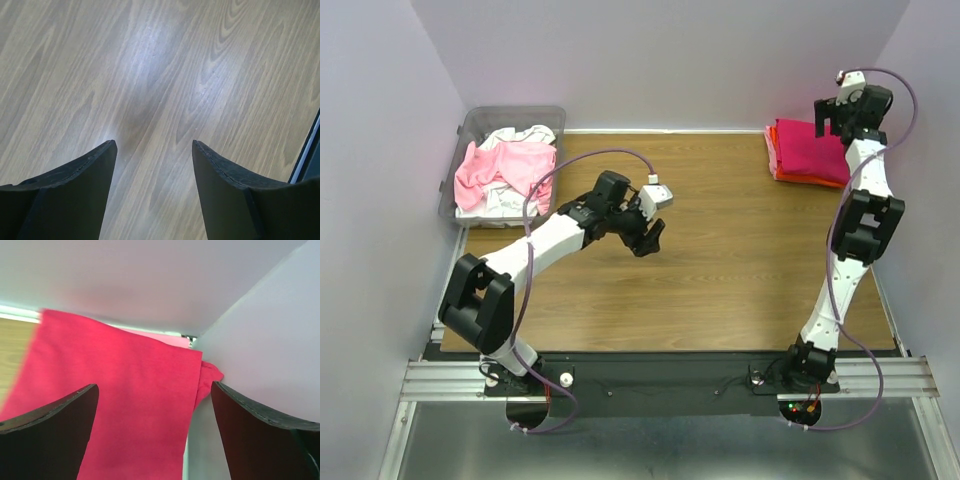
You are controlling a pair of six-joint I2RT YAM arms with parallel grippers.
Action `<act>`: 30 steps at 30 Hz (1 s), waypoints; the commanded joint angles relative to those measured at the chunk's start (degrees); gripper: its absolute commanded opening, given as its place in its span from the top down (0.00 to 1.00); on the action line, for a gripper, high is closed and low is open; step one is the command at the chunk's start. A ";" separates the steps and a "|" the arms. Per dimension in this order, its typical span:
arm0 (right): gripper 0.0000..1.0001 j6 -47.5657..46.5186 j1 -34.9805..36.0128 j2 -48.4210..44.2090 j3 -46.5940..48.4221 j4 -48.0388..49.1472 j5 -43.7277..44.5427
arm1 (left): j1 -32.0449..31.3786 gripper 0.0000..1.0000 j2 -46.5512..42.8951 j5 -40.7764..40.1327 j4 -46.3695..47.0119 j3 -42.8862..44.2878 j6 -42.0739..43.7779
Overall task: Fold and stack the t-shirts
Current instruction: Neatly place the folded tshirt to the corner
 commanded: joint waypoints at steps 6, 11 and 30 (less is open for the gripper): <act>0.00 7.59 4.33 -21.83 -10.84 -2.64 -7.41 | 6.14 0.01 -7.24 3.61 1.97 0.23 -1.50; 0.00 8.39 8.19 -29.57 -15.07 -16.59 -10.67 | 13.07 0.01 -12.51 6.60 2.66 -0.21 -2.28; 0.00 14.36 14.35 -64.20 -69.18 -25.08 -19.64 | 20.39 0.01 -27.81 -5.60 -2.52 -13.92 -2.20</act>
